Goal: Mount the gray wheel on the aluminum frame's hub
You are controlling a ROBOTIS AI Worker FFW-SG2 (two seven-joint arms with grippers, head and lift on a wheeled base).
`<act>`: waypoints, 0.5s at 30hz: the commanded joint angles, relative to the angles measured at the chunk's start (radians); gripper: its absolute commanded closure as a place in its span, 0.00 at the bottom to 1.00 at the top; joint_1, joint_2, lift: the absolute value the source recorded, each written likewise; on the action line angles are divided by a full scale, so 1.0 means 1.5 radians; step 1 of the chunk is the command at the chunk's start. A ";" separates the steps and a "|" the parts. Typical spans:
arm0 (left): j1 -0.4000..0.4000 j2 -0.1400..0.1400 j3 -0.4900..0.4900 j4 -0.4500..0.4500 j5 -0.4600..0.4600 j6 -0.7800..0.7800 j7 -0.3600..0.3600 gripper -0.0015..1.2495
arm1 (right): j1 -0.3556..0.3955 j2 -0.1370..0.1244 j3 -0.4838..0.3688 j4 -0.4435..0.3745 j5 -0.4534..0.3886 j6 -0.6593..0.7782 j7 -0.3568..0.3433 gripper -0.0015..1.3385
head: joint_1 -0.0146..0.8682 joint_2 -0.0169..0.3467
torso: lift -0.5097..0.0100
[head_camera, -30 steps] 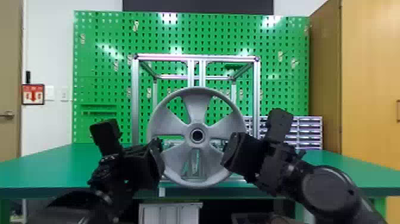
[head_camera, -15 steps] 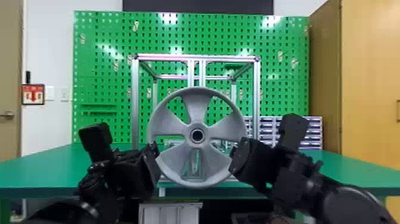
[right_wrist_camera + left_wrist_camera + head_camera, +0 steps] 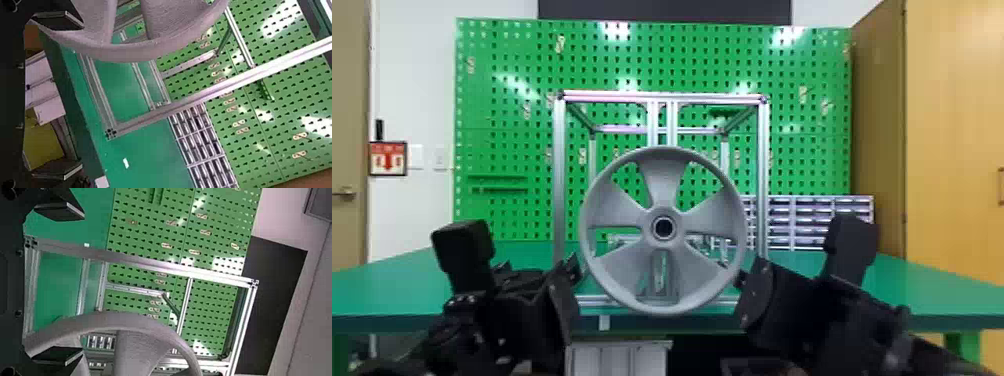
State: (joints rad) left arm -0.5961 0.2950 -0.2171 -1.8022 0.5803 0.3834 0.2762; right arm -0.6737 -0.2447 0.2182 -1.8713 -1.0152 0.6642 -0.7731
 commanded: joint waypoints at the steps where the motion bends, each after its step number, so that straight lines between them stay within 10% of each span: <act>1: 0.025 0.012 0.010 -0.027 -0.009 0.012 0.000 0.08 | 0.032 -0.007 -0.005 -0.025 0.021 0.000 0.000 0.05 | 0.01 0.06 | 0.02; 15: 0.122 0.021 0.053 -0.075 -0.067 0.032 -0.026 0.09 | 0.139 -0.007 -0.003 -0.056 0.190 -0.044 0.098 0.07 | 0.01 0.06 | 0.02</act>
State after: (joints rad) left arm -0.4588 0.3253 -0.1544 -1.8939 0.5176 0.4269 0.2394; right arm -0.5110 -0.2576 0.2003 -1.9332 -0.8338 0.6262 -0.6512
